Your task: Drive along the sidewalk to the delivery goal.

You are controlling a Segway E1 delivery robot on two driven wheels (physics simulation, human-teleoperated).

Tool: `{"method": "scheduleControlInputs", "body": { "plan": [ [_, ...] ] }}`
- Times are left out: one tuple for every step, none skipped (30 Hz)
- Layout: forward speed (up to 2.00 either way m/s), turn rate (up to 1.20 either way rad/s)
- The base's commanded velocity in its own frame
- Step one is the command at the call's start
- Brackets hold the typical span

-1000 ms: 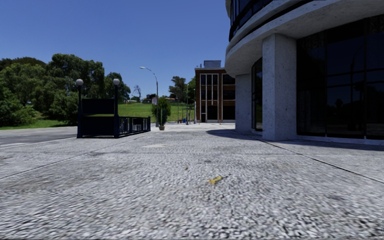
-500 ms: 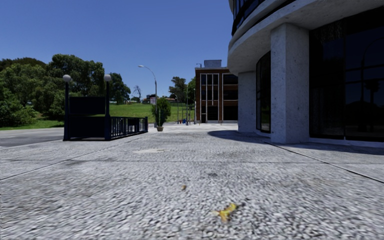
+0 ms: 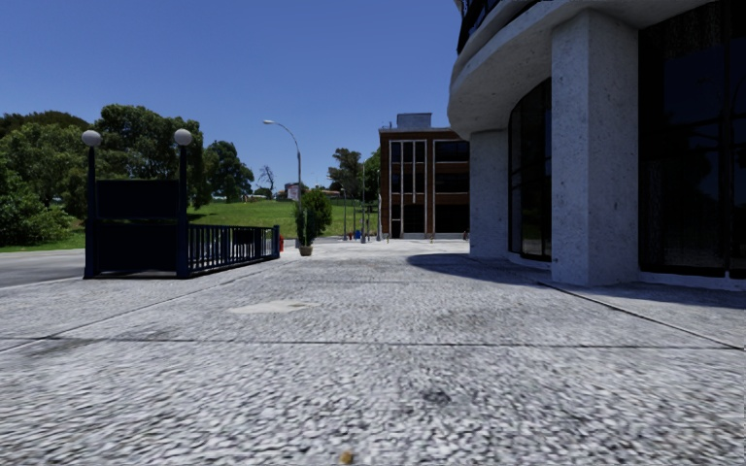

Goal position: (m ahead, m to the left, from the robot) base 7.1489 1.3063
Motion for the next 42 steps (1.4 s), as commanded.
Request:
{"method": "scheduleControlInputs", "body": {
  "plan": [
    [2.00,0.00],
    [2.00,0.00],
    [2.00,0.05],
    [2.00,0.05],
    [2.00,0.16],
    [2.00,0.19],
    [2.00,0.21],
    [2.00,0.21],
    [2.00,0.22],
    [2.00,0.24],
    [2.00,0.26],
    [2.00,0.26],
    [2.00,0.27],
    [2.00,0.28],
    [2.00,0.30],
    [2.00,0.30],
    [2.00,0.34],
    [2.00,0.35],
    [2.00,0.35],
    [2.00,0.35],
    [2.00,0.35],
    [2.00,0.35],
    [2.00,0.35],
    [2.00,0.35],
    [2.00,0.36],
    [2.00,0.36],
    [2.00,0.36],
    [2.00,0.36],
    [2.00,0.37],
    [2.00,0.39],
    [2.00,0.39],
    [2.00,0.39],
    [2.00,0.39],
    [2.00,0.39],
    [2.00,0.39],
    [2.00,0.39],
    [2.00,0.39],
    [2.00,0.39],
    [2.00,0.39],
    [2.00,0.39],
    [2.00,0.38],
    [2.00,0.34]
  ]
}}
